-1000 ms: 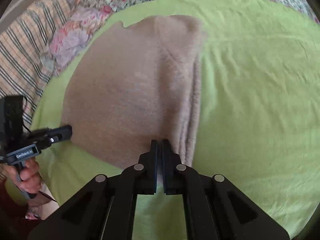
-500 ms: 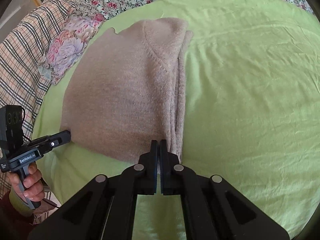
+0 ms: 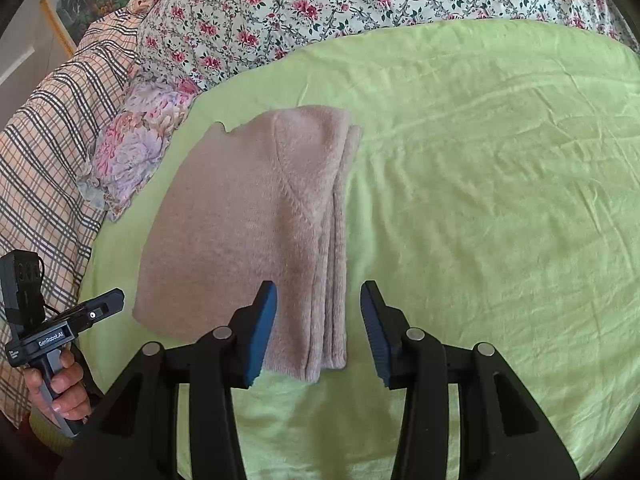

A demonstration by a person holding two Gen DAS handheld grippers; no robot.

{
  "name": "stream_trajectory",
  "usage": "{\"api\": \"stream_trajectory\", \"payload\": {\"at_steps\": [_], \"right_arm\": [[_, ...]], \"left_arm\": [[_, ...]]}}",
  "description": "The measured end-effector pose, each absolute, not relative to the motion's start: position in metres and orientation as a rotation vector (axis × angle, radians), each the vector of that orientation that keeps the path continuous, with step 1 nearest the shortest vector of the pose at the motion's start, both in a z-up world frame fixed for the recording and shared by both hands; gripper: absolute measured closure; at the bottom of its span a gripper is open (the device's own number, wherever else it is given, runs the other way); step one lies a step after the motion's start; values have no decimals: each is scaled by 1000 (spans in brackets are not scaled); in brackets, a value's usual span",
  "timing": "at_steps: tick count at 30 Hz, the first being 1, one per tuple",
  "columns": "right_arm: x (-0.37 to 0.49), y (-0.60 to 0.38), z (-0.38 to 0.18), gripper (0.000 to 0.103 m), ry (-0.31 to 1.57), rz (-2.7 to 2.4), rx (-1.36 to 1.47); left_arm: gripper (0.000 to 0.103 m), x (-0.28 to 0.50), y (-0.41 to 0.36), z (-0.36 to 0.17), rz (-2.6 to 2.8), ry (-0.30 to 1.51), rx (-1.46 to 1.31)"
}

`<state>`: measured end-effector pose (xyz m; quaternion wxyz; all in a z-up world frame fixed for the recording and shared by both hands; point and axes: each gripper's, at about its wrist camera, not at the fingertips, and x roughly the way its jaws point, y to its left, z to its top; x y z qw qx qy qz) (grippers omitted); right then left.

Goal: Fold small clothes
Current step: 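Open the right tool and pull both tools back from the sweater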

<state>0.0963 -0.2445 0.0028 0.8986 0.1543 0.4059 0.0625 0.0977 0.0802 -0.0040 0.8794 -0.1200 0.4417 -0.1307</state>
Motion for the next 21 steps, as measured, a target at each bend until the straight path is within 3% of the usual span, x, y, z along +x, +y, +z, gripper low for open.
{"api": "stream_trajectory", "payload": {"at_steps": [6,21], "right_arm": [[126,-251,5,58,831,127,361],[260,-284,-21,56,850,234,620]], "left_arm": [[52,107,80,-4,-251,928,-263],[51,146,70,-13,-216,960,-288]]}}
